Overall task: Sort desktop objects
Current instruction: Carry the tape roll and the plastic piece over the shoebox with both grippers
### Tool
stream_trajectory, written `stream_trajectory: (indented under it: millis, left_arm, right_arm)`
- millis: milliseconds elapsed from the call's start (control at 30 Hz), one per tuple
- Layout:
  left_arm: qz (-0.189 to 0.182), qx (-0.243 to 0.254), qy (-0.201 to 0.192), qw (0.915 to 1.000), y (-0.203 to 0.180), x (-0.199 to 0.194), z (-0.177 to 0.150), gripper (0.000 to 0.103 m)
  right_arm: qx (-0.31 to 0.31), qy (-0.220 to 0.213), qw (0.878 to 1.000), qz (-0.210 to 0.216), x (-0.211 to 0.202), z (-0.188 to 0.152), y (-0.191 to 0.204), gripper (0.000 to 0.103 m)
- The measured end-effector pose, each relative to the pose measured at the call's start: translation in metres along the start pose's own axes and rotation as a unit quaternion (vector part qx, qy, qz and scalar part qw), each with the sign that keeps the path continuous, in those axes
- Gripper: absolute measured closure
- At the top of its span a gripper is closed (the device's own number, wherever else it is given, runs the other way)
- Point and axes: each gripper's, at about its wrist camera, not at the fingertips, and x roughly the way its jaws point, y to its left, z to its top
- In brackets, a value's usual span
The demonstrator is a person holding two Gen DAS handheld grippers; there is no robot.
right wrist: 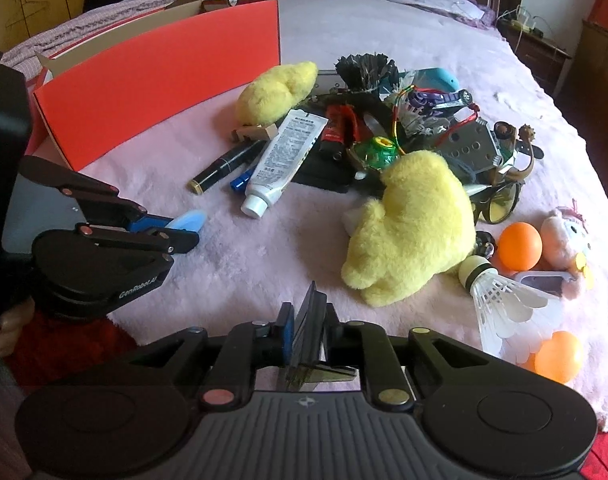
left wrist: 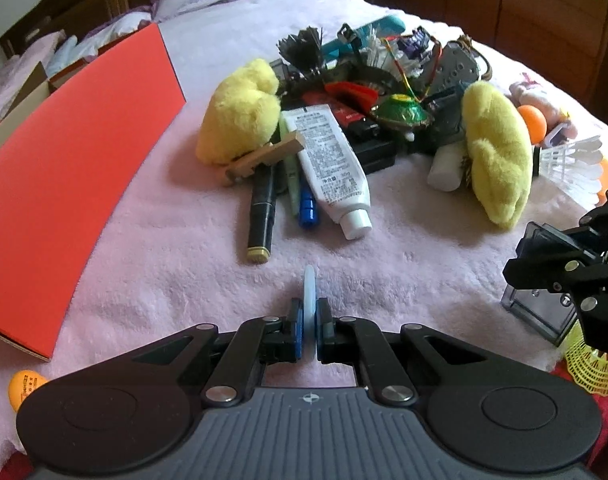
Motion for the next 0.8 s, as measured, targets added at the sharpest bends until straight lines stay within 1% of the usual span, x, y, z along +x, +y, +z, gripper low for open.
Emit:
stream_trajectory:
  millis: [100, 200, 300, 400, 567, 767, 800]
  left_arm:
    - [0.002, -0.010, -0.007, 0.9999, 0.006, -0.008, 0.004, 0.095]
    - [0.005, -0.023, -0.012, 0.9997, 0.013, -0.017, 0.010, 0.095]
    - [0.009, -0.035, -0.018, 0.9992, 0.021, -0.026, 0.016, 0.095]
    - [0.012, -0.047, -0.023, 0.9985, 0.029, -0.036, 0.022, 0.095]
    - [0.045, -0.074, -0.041, 0.9954, 0.060, -0.057, 0.042, 0.095]
    - [0.060, -0.115, -0.060, 0.9897, 0.123, -0.087, 0.078, 0.095]
    - [0.068, -0.120, -0.059, 0.9887, 0.133, -0.087, 0.083, 0.095]
  right_arm:
    - [-0.003, -0.010, 1.000, -0.001, -0.005, 0.003, 0.002, 0.092]
    - [0.000, -0.019, 1.000, 0.009, -0.009, 0.009, 0.002, 0.092]
    - [0.003, -0.025, 0.999, 0.025, -0.010, 0.020, 0.003, 0.092]
    - [0.004, -0.033, 0.999, 0.043, -0.008, 0.039, 0.006, 0.092]
    - [-0.012, -0.056, 0.996, 0.067, -0.006, 0.084, 0.015, 0.092]
    - [-0.062, -0.102, 0.988, 0.098, -0.007, 0.165, 0.046, 0.092]
    - [-0.070, -0.109, 0.986, 0.104, -0.007, 0.180, 0.052, 0.092]
